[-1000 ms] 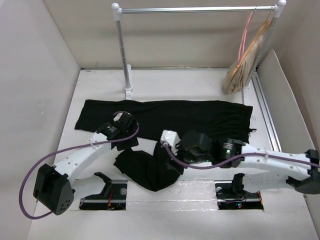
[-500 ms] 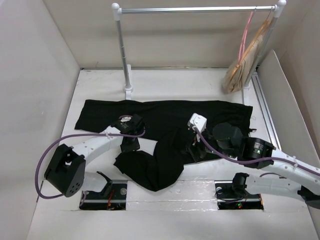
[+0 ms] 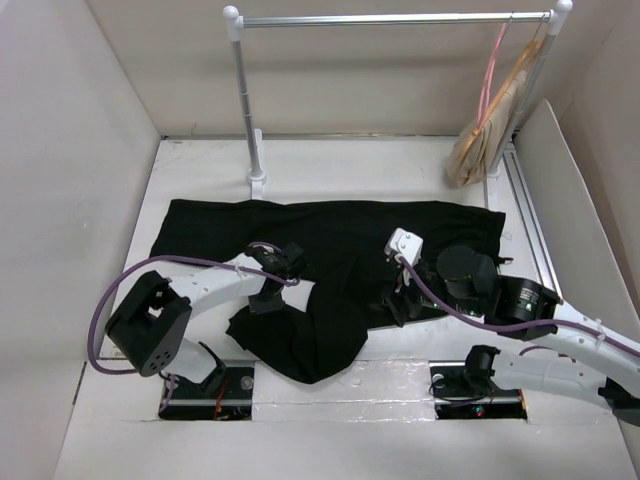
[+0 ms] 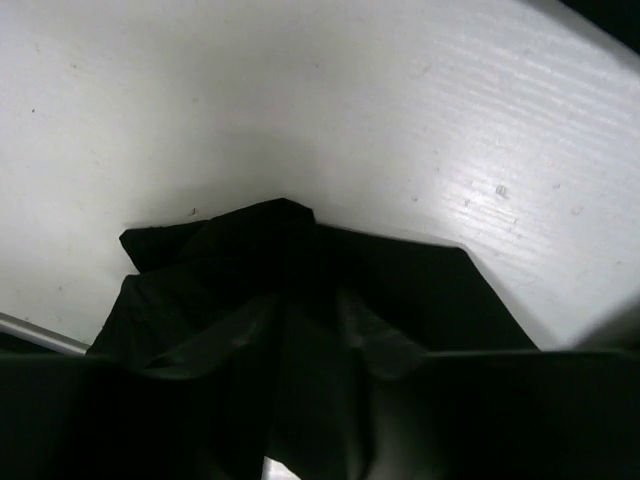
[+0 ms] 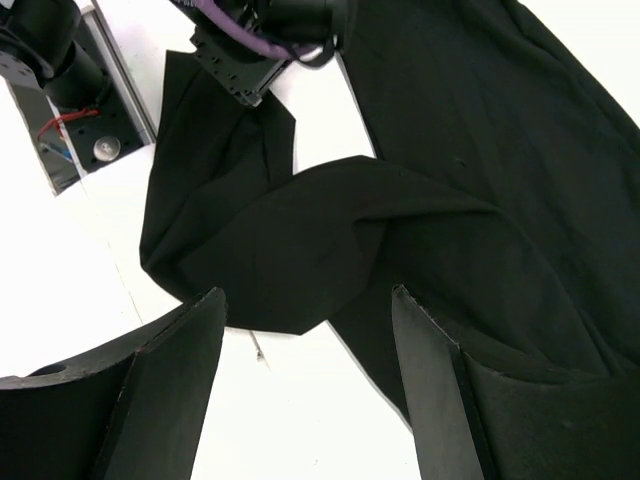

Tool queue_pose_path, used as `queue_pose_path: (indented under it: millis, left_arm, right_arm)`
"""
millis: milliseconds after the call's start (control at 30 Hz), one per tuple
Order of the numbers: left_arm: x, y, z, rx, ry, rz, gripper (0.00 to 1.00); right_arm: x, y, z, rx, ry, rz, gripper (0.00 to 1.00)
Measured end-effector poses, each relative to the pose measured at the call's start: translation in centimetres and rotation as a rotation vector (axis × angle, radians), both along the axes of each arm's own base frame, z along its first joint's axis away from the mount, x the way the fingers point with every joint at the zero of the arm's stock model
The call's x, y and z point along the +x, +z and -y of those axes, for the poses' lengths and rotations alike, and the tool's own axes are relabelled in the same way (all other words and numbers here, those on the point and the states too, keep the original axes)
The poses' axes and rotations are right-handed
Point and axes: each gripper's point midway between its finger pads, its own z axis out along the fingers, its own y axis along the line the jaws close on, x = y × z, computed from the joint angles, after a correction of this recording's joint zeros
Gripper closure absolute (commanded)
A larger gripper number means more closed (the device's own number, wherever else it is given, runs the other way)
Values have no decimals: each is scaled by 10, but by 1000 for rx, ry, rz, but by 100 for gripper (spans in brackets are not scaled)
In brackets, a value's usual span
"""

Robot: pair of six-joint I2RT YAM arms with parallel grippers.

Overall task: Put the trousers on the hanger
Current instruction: Flatten out the trousers at the center of the board.

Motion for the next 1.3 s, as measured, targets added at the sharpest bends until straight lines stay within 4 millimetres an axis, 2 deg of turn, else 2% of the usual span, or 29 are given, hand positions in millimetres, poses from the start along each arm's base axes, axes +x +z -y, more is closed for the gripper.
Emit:
queue_pose_path:
  millis: [67, 267, 367, 467, 567, 700, 767, 833, 900, 1000, 1033, 1067, 1133, 1167, 1233, 1300]
  left_arm:
    - [-3, -2, 0, 15, -3, -4, 100]
    - [0, 8, -6, 48, 40, 28, 100]
    - [7, 35, -3, 16, 76, 92, 100]
    - [17, 83, 5, -102, 123, 216, 100]
    - [16, 134, 7, -283, 166, 358, 100]
    - [2, 192, -5, -467, 214, 498, 100]
    - [3, 223, -11, -507, 230, 564, 100]
    - [17, 256, -15, -480, 245, 620, 100]
    - [46, 302, -10, -467, 263, 718, 100]
    - [85, 367, -8, -446, 295, 890, 100]
    - [89, 374, -8, -440, 300, 913, 100]
    - [99, 392, -12, -408, 314, 972, 100]
    - [102, 404, -24, -352, 328, 1027, 100]
    - [100, 406, -31, -326, 334, 1043, 100]
    - [92, 405, -48, -285, 360, 1077, 100]
    - [76, 389, -69, -235, 378, 1082, 100]
  right_arm:
    - [-1, -2, -1, -7, 17, 0, 28]
    - [-5, -8, -7, -30, 69, -6, 28]
    - [-7, -10, -9, -32, 86, -5, 28]
    - [-8, -20, -9, -52, 93, -15, 28]
    - [-8, -31, -8, -74, 97, -30, 28]
    - [-8, -46, -10, -101, 103, -53, 28]
    - [-5, -55, -9, -124, 93, -69, 27]
    - [1, -60, -9, -140, 73, -80, 28]
    - [10, -65, -6, -157, 38, -91, 27]
    - [26, -70, 5, -179, -40, -103, 42]
    - [34, -70, 11, -181, -76, -108, 75]
    - [39, -70, 17, -182, -108, -111, 76]
    - [54, -69, 36, -179, -197, -118, 88]
    - [61, -67, 46, -173, -244, -122, 88]
    - [72, -64, 67, -161, -333, -125, 88]
    - [79, -63, 86, -149, -402, -132, 87]
